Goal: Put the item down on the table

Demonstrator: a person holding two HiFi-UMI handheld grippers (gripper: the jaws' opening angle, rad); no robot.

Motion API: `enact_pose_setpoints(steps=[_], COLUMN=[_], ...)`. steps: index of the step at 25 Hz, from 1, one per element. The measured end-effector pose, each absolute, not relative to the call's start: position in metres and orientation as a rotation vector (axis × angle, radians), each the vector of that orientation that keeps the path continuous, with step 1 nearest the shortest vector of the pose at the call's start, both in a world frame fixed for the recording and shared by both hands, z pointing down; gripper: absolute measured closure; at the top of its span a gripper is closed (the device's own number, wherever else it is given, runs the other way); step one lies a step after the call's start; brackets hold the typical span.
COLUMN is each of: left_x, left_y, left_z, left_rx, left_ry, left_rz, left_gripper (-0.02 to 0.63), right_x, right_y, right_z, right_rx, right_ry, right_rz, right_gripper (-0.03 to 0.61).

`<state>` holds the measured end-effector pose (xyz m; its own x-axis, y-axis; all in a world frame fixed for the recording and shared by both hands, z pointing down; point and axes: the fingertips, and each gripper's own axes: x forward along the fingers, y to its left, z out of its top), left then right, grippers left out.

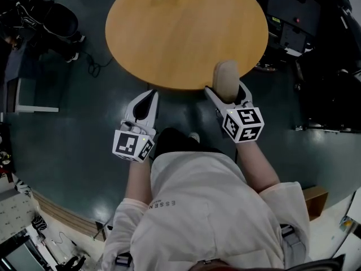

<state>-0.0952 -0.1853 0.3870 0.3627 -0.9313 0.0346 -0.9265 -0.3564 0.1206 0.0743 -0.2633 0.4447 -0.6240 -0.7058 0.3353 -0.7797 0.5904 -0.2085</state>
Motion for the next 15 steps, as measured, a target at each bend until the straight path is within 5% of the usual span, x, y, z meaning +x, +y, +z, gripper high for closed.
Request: enact_pose_setpoints(steps=[15], left_x=[-0.152], left_y=[-0.32], left_z=[0.419], left_rx=[2.462], left_ry=[-1.58], left_rz=[-0.023], left_gripper=[0.597], right_x=[-0.009], right_y=[-0.378], right_z=[0.512], right_rx=[1.137], right_ry=[-2.427], right_rz=[0.519], right_gripper=[0.173])
